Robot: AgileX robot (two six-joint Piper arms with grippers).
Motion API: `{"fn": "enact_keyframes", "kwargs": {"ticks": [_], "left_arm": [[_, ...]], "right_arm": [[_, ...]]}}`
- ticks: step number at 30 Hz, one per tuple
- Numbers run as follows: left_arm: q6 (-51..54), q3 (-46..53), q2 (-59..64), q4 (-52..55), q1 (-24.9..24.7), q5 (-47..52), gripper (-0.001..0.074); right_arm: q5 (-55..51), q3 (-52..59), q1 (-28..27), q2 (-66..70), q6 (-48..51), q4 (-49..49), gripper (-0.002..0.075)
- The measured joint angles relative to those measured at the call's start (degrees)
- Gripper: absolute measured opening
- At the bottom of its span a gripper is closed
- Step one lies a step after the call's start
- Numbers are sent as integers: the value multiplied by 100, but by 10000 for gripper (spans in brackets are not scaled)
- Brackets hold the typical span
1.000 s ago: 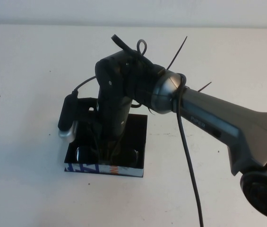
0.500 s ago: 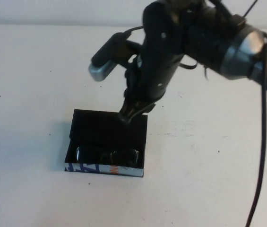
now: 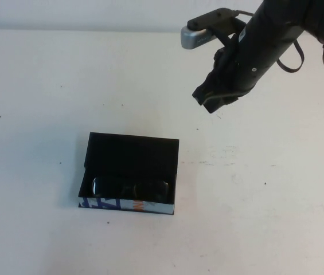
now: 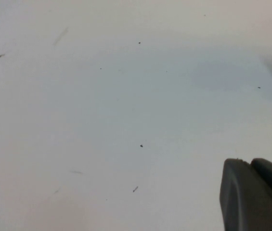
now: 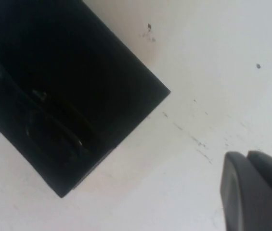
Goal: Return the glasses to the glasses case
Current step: Close the glasses case
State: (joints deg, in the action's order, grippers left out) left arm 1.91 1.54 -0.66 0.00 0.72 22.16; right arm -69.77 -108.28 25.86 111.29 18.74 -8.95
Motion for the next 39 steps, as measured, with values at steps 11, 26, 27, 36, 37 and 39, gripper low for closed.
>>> {"fn": "enact_keyframes", "kwargs": {"ticks": [11,26,27,36,37,39], "left_arm": [[-655,0,0,-316,0,-1155,-4],[-1898,-654,1537,-1698,-26,-519,-4],[-1740,-802,1881,-1790,-78,-358,-4],[1553,-2256,4841,-3870,-567,1407,-4],[1942,-2408,5093,-4104,-571,1590,-4],[2679,-2627,5634,-4535,-580,1896,-4]], "right_arm": [[59,0,-57,184,296,-732,-11],[394,0,-57,443,300,-1065,-11],[404,0,-57,443,300,-1067,-11],[344,0,-57,443,300,-1109,-11],[344,0,-57,443,300,-1119,-11],[342,0,-57,443,300,-1145,-11]]}}
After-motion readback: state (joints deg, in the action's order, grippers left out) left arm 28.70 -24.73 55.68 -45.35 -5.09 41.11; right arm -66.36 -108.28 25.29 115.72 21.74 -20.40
